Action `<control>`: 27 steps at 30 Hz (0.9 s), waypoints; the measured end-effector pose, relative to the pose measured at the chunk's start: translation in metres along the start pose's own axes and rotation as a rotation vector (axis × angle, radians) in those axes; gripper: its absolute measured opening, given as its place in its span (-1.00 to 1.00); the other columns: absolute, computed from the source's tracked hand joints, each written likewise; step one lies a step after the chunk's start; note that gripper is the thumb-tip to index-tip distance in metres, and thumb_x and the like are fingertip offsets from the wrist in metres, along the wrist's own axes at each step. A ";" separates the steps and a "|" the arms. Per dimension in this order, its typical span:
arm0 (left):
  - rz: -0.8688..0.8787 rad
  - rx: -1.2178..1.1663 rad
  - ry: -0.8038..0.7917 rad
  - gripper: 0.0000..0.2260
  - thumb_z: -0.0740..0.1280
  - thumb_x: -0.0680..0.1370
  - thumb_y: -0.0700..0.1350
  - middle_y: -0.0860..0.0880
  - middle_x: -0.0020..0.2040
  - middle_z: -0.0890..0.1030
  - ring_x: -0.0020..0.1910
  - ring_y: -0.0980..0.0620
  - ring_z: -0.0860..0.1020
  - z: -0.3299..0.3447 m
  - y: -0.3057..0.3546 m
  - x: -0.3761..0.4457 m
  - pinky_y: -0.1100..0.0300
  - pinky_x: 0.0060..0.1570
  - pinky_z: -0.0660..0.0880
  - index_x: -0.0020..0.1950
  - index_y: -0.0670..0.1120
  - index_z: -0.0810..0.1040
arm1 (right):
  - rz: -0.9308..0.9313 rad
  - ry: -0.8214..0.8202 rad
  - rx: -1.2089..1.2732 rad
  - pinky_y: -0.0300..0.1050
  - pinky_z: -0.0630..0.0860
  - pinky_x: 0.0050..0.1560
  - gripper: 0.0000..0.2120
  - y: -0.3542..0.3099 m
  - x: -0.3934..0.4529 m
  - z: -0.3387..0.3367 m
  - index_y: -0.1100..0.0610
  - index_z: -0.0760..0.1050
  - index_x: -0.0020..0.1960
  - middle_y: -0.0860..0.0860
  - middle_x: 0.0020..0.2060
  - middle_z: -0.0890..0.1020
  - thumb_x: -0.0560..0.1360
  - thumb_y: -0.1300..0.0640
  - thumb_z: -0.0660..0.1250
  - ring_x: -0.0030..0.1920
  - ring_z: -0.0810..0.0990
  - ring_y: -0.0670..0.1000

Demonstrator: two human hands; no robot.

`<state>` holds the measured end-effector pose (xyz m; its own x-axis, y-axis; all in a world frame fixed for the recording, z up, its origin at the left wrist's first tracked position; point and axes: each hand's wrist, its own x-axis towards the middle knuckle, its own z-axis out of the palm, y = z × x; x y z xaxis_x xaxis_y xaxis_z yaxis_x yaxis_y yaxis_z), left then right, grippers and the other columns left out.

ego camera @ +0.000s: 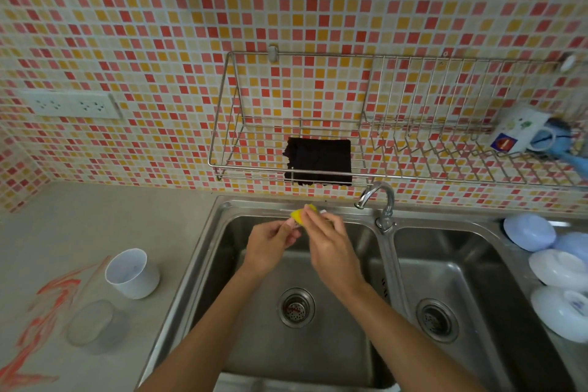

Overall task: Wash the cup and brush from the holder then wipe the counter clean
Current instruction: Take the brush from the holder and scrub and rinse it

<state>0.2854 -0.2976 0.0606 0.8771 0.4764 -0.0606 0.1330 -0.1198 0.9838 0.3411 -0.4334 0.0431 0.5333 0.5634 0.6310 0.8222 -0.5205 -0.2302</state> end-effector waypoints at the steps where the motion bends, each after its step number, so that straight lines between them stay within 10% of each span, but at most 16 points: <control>1: -0.009 -0.020 0.007 -0.84 0.30 0.58 -0.12 -0.13 -0.19 0.68 -0.19 -0.01 0.62 0.002 0.001 -0.002 0.00 0.03 0.60 -0.13 -0.07 0.65 | 0.116 0.020 0.032 0.01 0.57 0.12 -0.51 0.005 0.001 0.000 0.24 0.49 0.32 0.08 0.24 0.59 0.40 0.40 0.43 0.13 0.45 0.09; 3: -0.013 -0.035 0.024 -0.83 0.30 0.58 -0.12 -0.12 -0.20 0.68 -0.20 0.02 0.61 0.005 0.002 -0.004 0.04 0.02 0.60 -0.16 -0.04 0.64 | 0.286 0.078 0.064 0.01 0.59 0.09 -0.51 0.009 0.002 0.002 0.22 0.48 0.33 0.07 0.24 0.59 0.42 0.40 0.42 0.12 0.48 0.11; 7: -0.019 -0.038 -0.009 -0.80 0.29 0.59 -0.11 -0.16 -0.16 0.69 -0.15 -0.07 0.64 0.007 -0.001 -0.002 0.02 0.02 0.60 -0.07 -0.17 0.68 | 0.018 0.035 0.016 -0.10 0.57 0.13 -0.52 -0.006 -0.008 0.003 0.25 0.49 0.32 0.09 0.26 0.57 0.40 0.36 0.42 0.13 0.44 0.06; 11: -0.073 -0.069 0.033 -0.75 0.28 0.60 -0.11 -0.11 -0.24 0.66 -0.24 0.03 0.61 0.017 -0.002 -0.004 0.14 -0.05 0.59 -0.06 -0.26 0.66 | 0.331 0.099 0.112 -0.05 0.57 0.12 -0.51 0.000 -0.003 0.006 0.19 0.46 0.35 0.06 0.27 0.57 0.45 0.37 0.40 0.15 0.45 0.06; 27: 0.326 0.606 -0.103 -0.84 0.33 0.57 -0.09 0.05 -0.12 0.60 -0.22 0.15 0.52 0.016 0.002 0.000 0.46 -0.24 0.34 0.09 -0.10 0.60 | -0.018 -0.175 -0.082 -0.18 0.50 -0.14 -0.76 0.052 0.003 -0.011 0.06 0.61 -0.04 -0.10 -0.13 0.69 0.33 0.17 0.55 -0.10 0.55 0.03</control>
<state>0.2931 -0.3116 0.0598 0.9514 0.2522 0.1769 0.0633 -0.7220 0.6890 0.3838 -0.4660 0.0411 0.5512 0.6719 0.4946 0.8165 -0.5563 -0.1543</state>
